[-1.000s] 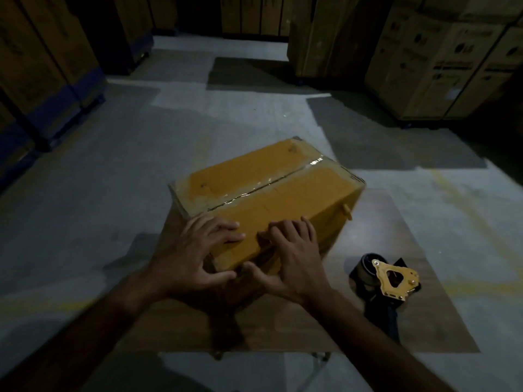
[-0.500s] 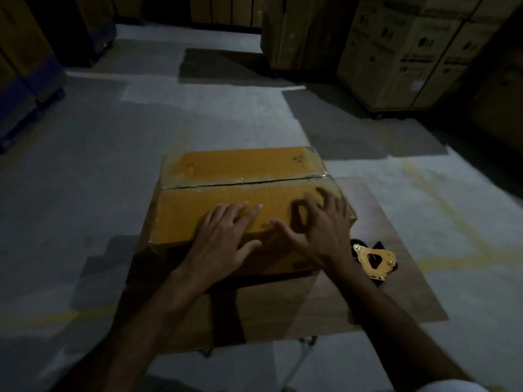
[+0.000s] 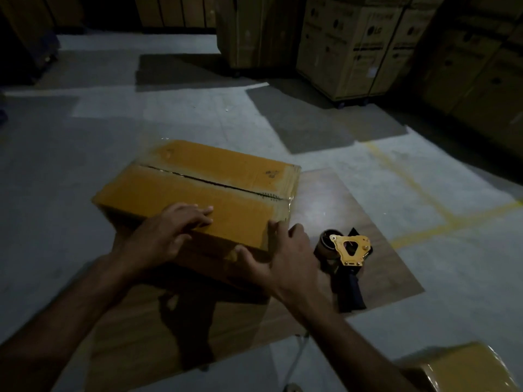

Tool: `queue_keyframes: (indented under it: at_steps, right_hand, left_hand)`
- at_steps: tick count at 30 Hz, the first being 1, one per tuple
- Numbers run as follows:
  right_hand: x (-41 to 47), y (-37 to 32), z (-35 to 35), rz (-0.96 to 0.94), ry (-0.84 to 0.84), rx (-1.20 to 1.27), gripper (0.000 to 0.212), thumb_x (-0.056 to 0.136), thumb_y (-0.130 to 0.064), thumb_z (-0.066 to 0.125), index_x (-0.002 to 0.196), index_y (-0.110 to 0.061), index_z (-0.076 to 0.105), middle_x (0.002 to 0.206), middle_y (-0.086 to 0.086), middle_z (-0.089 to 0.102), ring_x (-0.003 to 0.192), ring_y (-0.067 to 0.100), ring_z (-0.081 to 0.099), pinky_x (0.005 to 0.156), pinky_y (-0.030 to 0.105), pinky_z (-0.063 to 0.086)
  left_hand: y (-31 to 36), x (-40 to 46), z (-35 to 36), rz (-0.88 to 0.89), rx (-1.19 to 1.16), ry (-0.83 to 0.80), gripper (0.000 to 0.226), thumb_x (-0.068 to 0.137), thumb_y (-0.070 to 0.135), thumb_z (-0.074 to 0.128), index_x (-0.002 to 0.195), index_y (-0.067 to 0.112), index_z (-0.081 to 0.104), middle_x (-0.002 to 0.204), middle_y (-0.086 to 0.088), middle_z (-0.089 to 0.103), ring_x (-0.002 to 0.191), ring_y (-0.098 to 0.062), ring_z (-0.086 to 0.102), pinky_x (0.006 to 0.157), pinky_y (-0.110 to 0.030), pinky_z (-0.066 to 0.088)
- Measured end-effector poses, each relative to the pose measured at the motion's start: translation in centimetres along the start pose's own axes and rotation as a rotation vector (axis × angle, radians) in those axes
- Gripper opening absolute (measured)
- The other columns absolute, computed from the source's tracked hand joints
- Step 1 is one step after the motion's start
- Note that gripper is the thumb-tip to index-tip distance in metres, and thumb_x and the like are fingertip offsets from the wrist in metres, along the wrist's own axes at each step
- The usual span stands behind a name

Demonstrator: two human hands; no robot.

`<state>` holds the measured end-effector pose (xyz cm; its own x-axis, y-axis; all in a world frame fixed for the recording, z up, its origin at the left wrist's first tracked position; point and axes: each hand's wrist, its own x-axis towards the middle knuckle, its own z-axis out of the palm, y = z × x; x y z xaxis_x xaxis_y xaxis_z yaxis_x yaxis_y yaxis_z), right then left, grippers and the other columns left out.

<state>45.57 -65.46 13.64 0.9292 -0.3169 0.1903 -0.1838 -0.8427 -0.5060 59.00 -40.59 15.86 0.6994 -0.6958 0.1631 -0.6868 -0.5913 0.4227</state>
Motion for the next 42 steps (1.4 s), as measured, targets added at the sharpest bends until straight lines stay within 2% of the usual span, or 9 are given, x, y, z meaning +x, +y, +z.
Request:
queue_keyframes:
  at_steps: [5, 8, 11, 18, 22, 28, 34, 39, 42]
  right_hand:
    - [0.5, 1.0, -1.8, -0.029, 0.006, 0.086, 0.095, 0.069, -0.099, 0.049, 0.138, -0.034, 0.045, 0.139, 0.001, 0.041, 0.127, 0.024, 0.048, 0.100, 0.040, 0.052]
    - [1.9, 2.9, -2.7, -0.184, -0.165, 0.103, 0.117, 0.062, -0.095, 0.063, 0.157, -0.040, 0.024, 0.171, 0.012, 0.007, 0.156, 0.037, 0.016, 0.116, 0.055, 0.032]
    - [2.7, 4.5, -2.6, -0.279, -0.185, 0.081, 0.099, 0.065, -0.080, 0.077, 0.149, -0.039, 0.043, 0.170, 0.012, 0.010, 0.154, 0.036, 0.018, 0.114, 0.062, 0.039]
    - [6.0, 9.3, -6.8, -0.351, -0.396, 0.159, 0.092, 0.061, -0.046, 0.097, 0.143, -0.028, 0.058, 0.171, -0.008, 0.015, 0.151, 0.015, 0.032, 0.104, 0.026, 0.044]
    - [8.2, 10.3, -9.6, -0.357, -0.571, 0.189, 0.087, 0.062, -0.038, 0.096, 0.139, -0.023, 0.059, 0.167, -0.006, 0.032, 0.140, 0.000, 0.046, 0.113, 0.040, 0.046]
    - [4.8, 15.2, -8.6, -0.083, -0.573, 0.713, 0.084, 0.082, -0.017, 0.078, 0.157, -0.026, 0.040, 0.155, -0.007, 0.050, 0.140, 0.009, 0.050, 0.112, 0.037, 0.048]
    - [2.2, 18.5, -4.9, 0.216, -0.250, 0.884, 0.085, 0.079, -0.062, 0.075, 0.153, -0.030, 0.047, 0.147, -0.006, 0.054, 0.136, 0.004, 0.052, 0.109, 0.035, 0.050]
    - [0.7, 23.2, -1.5, 0.445, -0.010, 0.505, 0.066, 0.092, -0.060, 0.068, 0.144, -0.023, 0.051, 0.138, 0.001, 0.052, 0.128, 0.014, 0.052, 0.103, 0.042, 0.051]
    - [0.5, 26.3, 0.9, 0.674, -0.187, 0.062, 0.068, 0.089, -0.051, 0.074, 0.138, -0.012, 0.049, 0.132, 0.012, 0.055, 0.124, 0.030, 0.053, 0.099, 0.044, 0.050]
  left_hand:
    - [2.3, 0.8, 1.3, 0.156, 0.157, 0.028, 0.048, 0.086, 0.031, 0.082, 0.132, 0.028, 0.067, 0.140, 0.005, 0.059, 0.121, -0.018, 0.053, 0.081, -0.032, 0.052]
    - [3.8, 2.4, 1.7, 0.251, 0.268, -0.058, 0.059, 0.084, 0.044, 0.079, 0.139, 0.031, 0.062, 0.126, -0.001, 0.058, 0.107, -0.014, 0.051, 0.073, -0.017, 0.037]
    - [5.0, 4.2, 1.6, 0.394, 0.388, -0.080, 0.063, 0.083, 0.051, 0.073, 0.140, 0.029, 0.059, 0.114, -0.004, 0.056, 0.094, -0.013, 0.052, 0.066, -0.017, 0.038]
    - [10.0, 7.6, 4.3, 0.535, 0.250, -0.143, 0.058, 0.095, 0.071, 0.051, 0.119, 0.020, 0.065, 0.114, 0.001, 0.054, 0.095, -0.011, 0.050, 0.075, -0.022, 0.045]
    - [12.5, 9.9, 6.2, 0.506, 0.105, -0.066, 0.051, 0.093, 0.074, 0.053, 0.103, 0.025, 0.065, 0.136, 0.002, 0.049, 0.118, -0.013, 0.047, 0.095, -0.027, 0.038]
    - [14.2, 13.3, 9.1, 0.250, -0.038, -0.099, 0.053, 0.099, 0.072, 0.044, 0.134, 0.032, 0.049, 0.147, 0.008, 0.046, 0.138, -0.013, 0.038, 0.110, -0.034, 0.031]
    - [16.2, 15.2, 10.9, 0.197, 0.076, -0.148, 0.058, 0.095, 0.080, 0.034, 0.122, 0.038, 0.065, 0.134, 0.013, 0.057, 0.141, -0.009, 0.038, 0.129, -0.043, 0.001]
    - [20.2, 16.6, 12.2, 0.251, 0.168, -0.288, 0.056, 0.086, 0.075, 0.037, 0.118, 0.039, 0.066, 0.132, 0.015, 0.056, 0.136, -0.006, 0.041, 0.128, -0.048, -0.009]
    - [20.7, 17.5, 12.0, 0.240, 0.226, -0.432, 0.065, 0.083, 0.064, 0.037, 0.142, 0.041, 0.051, 0.152, 0.010, 0.044, 0.145, -0.007, 0.031, 0.126, -0.044, -0.014]
